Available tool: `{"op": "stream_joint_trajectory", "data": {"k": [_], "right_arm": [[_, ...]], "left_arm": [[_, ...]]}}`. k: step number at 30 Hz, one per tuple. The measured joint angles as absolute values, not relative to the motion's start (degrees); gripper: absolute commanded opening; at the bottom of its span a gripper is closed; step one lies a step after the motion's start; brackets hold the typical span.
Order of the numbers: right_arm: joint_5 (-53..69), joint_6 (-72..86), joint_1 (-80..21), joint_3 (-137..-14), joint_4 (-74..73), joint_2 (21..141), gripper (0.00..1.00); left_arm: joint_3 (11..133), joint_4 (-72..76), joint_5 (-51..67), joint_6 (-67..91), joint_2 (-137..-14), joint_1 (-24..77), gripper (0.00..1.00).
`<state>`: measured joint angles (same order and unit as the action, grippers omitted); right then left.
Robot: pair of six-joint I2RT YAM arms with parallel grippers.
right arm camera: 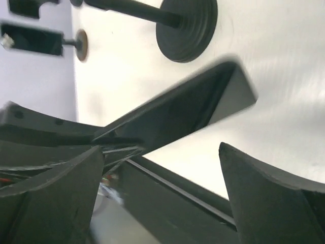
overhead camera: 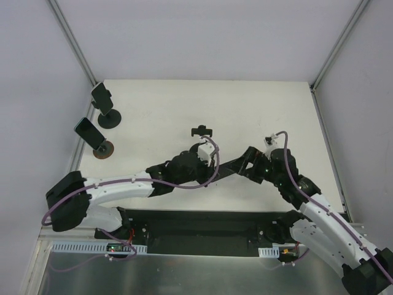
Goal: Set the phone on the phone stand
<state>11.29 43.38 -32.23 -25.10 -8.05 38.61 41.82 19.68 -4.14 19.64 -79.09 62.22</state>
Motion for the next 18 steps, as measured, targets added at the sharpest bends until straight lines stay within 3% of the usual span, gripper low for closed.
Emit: {"op": "stream_joint_trajectory", "data": {"k": [7,9,18], "right_arm": [[24.4,7.9,-29.0,-41.5,-20.8,43.9,0.97],[30.3,4.1,-28.8,-41.6,-20.7,44.3,0.99],[51.1,-2.1,-32.4,-41.4,-16.7,48.3,0.88]], "left_arm": [[41.4,6.0,17.1,15.8,-64.2,54.6,0.00],[41.4,1.1,23.0,14.7,-61.6,51.9,0.00],[43.2,-11.5,47.0,13.5,-54.7,41.1,0.00]]}}
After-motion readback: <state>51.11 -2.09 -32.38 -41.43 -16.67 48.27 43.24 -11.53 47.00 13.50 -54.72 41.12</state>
